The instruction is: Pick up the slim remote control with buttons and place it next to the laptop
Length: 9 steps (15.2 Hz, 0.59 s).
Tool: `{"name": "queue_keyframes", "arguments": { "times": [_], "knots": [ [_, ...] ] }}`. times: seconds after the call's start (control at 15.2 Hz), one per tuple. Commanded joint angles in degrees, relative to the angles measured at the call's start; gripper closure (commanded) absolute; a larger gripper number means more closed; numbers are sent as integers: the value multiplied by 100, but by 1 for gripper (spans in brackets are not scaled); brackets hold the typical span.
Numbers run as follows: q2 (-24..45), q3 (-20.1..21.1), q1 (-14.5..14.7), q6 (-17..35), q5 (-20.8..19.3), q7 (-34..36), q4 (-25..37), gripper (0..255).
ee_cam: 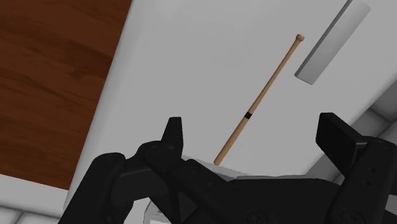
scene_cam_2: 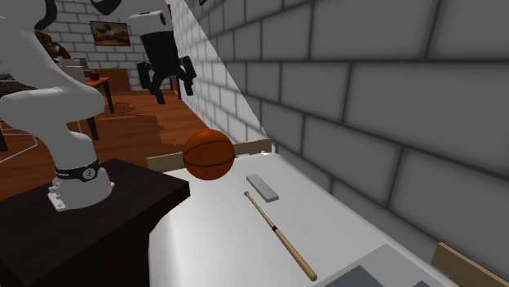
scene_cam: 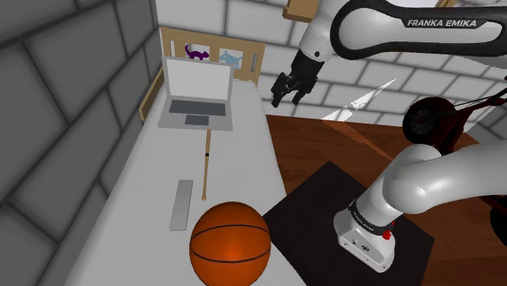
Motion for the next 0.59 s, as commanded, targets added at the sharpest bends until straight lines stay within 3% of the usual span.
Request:
{"name": "queue_keyframes", "arguments": {
  "times": [0.0,0.53],
  "knots": [
    [268,267,31,326,62,313,-63,0],
    [1549,1259,22,1478,14,1569,-22,0]
  ]
}}
